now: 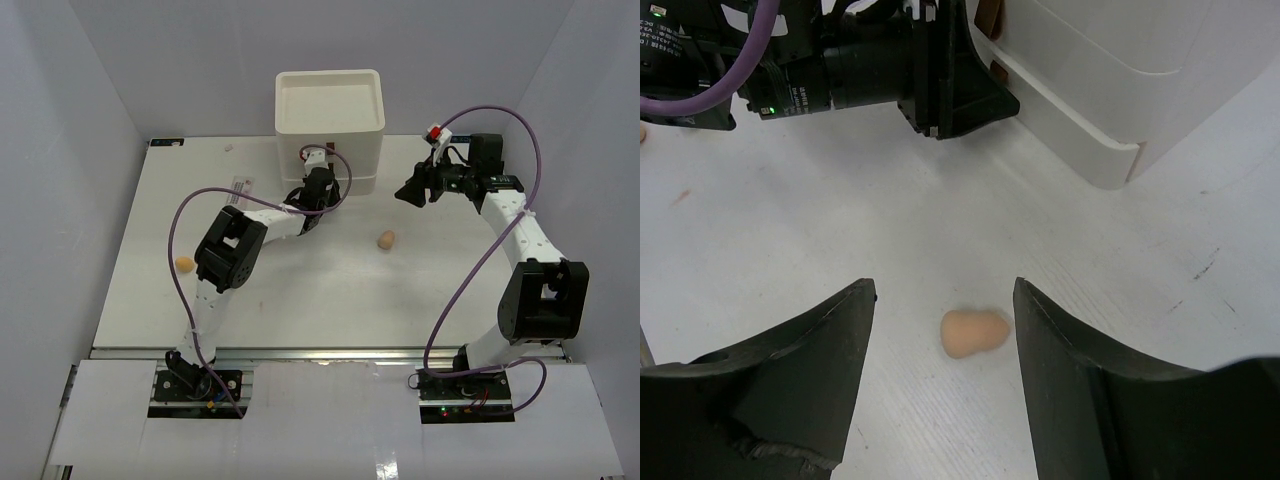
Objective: Organize the makeup
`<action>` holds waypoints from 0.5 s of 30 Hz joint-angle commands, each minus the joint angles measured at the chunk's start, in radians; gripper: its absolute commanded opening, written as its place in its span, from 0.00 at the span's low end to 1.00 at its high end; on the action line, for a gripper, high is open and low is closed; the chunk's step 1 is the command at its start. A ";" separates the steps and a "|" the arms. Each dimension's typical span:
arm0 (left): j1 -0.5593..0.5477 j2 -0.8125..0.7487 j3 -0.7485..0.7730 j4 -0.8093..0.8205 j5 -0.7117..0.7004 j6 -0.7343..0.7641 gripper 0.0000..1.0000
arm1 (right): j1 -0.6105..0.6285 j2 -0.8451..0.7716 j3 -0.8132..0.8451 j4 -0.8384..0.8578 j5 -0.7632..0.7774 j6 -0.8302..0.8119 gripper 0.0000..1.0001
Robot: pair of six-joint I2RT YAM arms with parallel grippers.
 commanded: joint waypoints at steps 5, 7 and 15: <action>0.010 -0.052 -0.004 0.014 0.015 -0.004 0.07 | -0.005 0.012 -0.005 0.035 -0.034 0.007 0.64; 0.010 -0.071 -0.028 0.021 0.044 0.003 0.00 | -0.005 0.012 -0.011 0.033 -0.039 0.002 0.64; -0.012 -0.275 -0.298 0.067 0.166 0.001 0.00 | -0.002 0.009 -0.007 -0.119 -0.152 -0.235 0.66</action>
